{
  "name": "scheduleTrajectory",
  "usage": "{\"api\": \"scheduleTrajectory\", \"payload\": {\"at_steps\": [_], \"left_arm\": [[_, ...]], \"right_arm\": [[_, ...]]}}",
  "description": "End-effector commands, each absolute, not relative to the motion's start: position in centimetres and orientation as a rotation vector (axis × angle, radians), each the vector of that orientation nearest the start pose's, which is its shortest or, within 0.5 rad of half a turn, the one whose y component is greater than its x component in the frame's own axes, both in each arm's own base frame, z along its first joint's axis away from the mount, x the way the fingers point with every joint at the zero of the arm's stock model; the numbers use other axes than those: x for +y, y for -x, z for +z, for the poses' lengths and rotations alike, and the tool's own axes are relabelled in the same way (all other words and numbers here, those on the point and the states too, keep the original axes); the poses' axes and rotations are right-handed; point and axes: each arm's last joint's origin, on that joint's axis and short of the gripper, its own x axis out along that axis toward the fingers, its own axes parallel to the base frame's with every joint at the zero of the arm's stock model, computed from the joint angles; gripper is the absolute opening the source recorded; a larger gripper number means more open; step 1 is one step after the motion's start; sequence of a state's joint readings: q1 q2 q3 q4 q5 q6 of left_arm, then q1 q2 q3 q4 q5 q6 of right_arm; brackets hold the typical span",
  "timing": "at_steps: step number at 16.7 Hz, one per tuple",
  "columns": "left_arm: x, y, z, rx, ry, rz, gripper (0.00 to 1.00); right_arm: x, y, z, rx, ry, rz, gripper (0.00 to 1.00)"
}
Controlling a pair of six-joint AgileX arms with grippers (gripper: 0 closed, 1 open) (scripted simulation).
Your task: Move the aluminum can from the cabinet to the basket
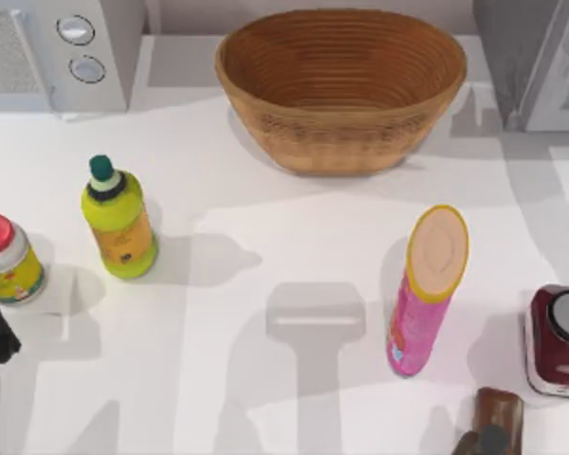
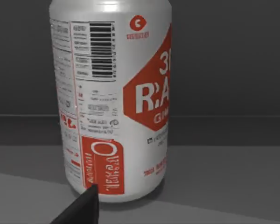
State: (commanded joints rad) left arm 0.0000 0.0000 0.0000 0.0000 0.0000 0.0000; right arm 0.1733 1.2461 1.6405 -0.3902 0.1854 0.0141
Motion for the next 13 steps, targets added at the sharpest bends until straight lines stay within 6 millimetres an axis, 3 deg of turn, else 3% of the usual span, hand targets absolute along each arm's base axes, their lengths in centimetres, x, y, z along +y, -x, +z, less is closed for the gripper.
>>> {"api": "scheduleTrajectory", "payload": {"at_steps": [3,9,13], "left_arm": [[-0.1,-10.6,16.0,0.0,0.0,0.0,1.0],[-0.1,-10.6,16.0,0.0,0.0,0.0,1.0],[-0.1,-10.6,16.0,0.0,0.0,0.0,1.0]], "right_arm": [[4.7,-25.5,50.9,-0.001,0.0,0.0,1.0],[4.7,-25.6,51.1,-0.005,-0.001,-0.003,1.0],[6.6,-27.3,50.9,-0.006,0.0,-0.01,1.0]]}}
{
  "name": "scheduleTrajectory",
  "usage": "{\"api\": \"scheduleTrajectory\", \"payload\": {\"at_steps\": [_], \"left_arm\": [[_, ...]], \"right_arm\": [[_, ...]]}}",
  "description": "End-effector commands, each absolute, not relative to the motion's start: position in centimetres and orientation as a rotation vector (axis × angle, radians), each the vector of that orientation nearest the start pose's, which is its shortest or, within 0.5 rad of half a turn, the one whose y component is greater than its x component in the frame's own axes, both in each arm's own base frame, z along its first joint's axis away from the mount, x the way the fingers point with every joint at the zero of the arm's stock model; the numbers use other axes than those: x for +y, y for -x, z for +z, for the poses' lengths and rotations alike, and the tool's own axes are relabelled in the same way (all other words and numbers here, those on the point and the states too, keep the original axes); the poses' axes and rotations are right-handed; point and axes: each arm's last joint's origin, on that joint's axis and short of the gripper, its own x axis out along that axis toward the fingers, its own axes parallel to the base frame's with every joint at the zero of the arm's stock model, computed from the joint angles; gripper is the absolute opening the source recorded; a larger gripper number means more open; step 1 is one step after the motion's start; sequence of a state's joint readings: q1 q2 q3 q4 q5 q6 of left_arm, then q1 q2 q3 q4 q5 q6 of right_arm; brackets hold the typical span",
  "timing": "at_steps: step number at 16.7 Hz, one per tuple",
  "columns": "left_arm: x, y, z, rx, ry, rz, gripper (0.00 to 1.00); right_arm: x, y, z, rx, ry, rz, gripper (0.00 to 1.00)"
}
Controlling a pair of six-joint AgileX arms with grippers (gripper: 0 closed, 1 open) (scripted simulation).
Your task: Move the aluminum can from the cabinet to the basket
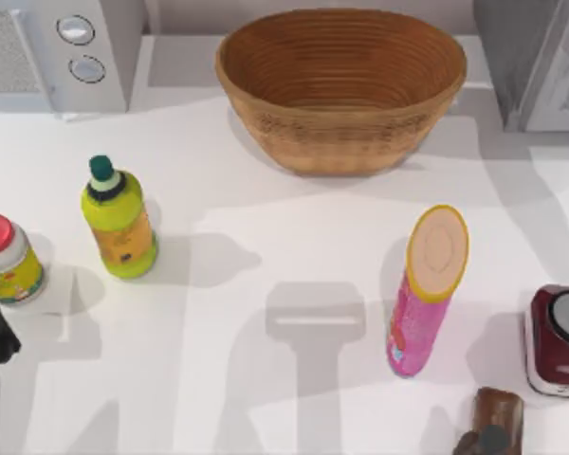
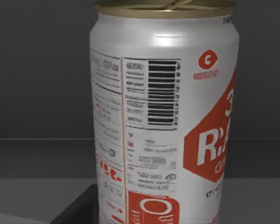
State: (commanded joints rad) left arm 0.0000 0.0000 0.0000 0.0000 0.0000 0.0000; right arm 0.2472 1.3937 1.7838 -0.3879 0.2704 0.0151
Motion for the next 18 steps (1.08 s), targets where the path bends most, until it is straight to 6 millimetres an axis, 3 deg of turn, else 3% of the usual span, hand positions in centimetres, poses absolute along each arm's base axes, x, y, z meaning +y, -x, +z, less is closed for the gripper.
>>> {"api": "scheduleTrajectory", "payload": {"at_steps": [4,9,15,18], "left_arm": [[-0.1,-10.6,16.0,0.0,0.0,0.0,1.0],[-0.1,-10.6,16.0,0.0,0.0,0.0,1.0],[-0.1,-10.6,16.0,0.0,0.0,0.0,1.0],[-0.1,-10.6,16.0,0.0,0.0,0.0,1.0]], "right_arm": [[8.8,-28.7,50.6,-0.009,-0.001,-0.017,1.0],[8.7,-29.1,50.7,-0.008,-0.001,-0.018,1.0],[8.8,-33.5,50.8,-0.009,-0.001,-0.017,1.0],[8.8,-34.7,50.7,-0.009,-0.001,-0.017,1.0]]}}
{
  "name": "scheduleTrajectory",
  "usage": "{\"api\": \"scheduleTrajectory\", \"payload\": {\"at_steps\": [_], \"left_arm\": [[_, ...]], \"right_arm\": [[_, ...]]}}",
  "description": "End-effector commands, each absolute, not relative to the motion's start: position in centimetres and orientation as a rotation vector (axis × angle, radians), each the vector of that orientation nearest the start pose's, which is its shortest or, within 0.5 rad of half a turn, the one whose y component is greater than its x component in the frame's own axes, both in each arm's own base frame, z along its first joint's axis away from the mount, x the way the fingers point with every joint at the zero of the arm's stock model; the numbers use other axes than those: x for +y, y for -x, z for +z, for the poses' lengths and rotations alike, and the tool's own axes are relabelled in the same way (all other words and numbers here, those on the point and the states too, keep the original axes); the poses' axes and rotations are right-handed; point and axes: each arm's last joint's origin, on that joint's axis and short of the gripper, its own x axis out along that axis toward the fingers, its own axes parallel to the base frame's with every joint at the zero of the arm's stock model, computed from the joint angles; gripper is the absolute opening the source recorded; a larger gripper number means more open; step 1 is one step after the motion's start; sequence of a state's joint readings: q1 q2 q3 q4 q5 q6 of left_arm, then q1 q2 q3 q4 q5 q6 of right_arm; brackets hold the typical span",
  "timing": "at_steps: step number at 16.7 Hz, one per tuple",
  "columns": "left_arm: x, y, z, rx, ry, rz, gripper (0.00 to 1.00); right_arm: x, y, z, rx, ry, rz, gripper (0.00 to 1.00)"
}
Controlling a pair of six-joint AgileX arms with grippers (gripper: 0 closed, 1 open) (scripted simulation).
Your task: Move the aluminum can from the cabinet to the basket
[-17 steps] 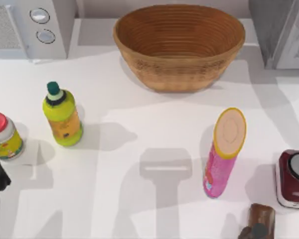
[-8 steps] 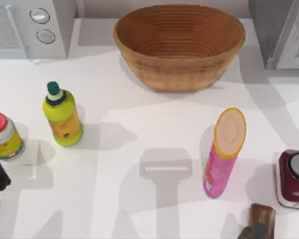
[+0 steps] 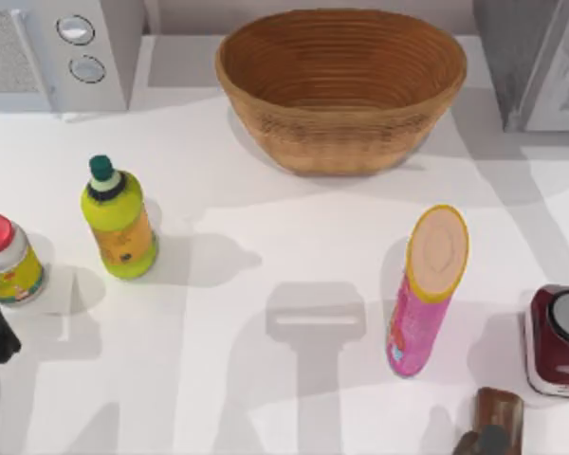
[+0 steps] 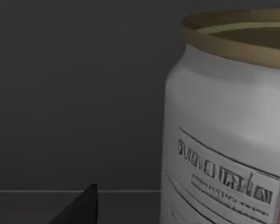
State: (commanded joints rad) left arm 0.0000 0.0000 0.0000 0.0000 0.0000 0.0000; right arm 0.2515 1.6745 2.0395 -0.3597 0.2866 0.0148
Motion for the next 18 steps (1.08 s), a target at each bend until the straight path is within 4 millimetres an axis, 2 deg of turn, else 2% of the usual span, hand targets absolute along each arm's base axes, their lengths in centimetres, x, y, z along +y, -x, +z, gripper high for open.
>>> {"api": "scheduleTrajectory", "payload": {"at_steps": [3,16,18], "left_arm": [[-0.12,-10.57,16.0,0.0,0.0,0.0,1.0],[-0.12,-10.57,16.0,0.0,0.0,0.0,1.0],[-0.12,-10.57,16.0,0.0,0.0,0.0,1.0]], "right_arm": [[8.75,-34.75,50.7,-0.009,-0.001,-0.017,1.0],[8.75,-34.75,50.7,-0.009,-0.001,-0.017,0.02],[8.75,-34.75,50.7,-0.009,-0.001,-0.017,0.0]]}}
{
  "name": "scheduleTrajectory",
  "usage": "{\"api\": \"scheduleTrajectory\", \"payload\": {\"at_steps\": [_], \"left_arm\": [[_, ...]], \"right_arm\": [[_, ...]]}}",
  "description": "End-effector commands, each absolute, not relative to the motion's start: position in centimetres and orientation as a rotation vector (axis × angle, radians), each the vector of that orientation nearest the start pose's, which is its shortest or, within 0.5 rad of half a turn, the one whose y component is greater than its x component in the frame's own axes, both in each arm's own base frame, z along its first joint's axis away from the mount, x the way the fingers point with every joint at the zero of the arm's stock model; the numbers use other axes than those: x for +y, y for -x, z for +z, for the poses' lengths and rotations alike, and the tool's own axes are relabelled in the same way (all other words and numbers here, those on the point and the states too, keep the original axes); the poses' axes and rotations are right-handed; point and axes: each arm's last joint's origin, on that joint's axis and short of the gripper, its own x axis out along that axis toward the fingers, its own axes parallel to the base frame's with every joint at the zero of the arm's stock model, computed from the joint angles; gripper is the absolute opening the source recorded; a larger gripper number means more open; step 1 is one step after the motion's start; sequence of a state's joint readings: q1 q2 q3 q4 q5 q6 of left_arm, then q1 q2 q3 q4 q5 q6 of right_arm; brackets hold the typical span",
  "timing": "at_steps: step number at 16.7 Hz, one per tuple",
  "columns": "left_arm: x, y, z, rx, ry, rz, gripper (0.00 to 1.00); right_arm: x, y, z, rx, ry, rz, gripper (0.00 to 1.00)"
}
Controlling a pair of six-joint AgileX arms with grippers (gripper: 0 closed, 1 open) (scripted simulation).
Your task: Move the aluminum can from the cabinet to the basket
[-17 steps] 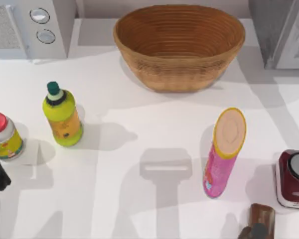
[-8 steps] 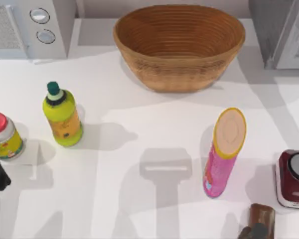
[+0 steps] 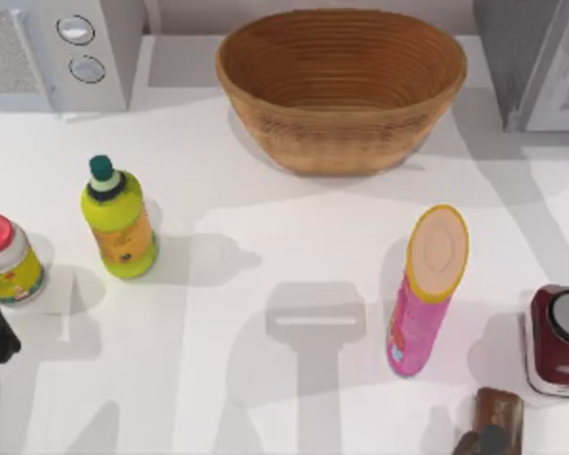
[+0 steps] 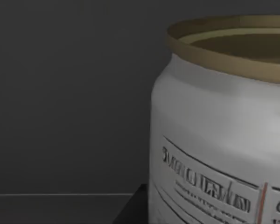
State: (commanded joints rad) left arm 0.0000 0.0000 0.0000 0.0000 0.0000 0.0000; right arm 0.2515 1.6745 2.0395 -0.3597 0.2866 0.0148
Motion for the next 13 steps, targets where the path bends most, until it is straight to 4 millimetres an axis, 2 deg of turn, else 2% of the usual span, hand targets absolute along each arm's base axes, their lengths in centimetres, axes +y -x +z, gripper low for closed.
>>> {"api": "scheduleTrajectory", "payload": {"at_steps": [8,10,13], "left_arm": [[-0.1,-10.6,16.0,0.0,0.0,0.0,1.0],[-0.1,-10.6,16.0,0.0,0.0,0.0,1.0],[-0.1,-10.6,16.0,0.0,0.0,0.0,1.0]], "right_arm": [[8.8,-34.5,50.8,-0.01,-0.002,-0.016,0.0],[9.4,-32.7,51.8,-0.014,-0.003,-0.015,0.0],[10.2,-27.5,53.9,-0.008,-0.001,-0.015,0.0]]}}
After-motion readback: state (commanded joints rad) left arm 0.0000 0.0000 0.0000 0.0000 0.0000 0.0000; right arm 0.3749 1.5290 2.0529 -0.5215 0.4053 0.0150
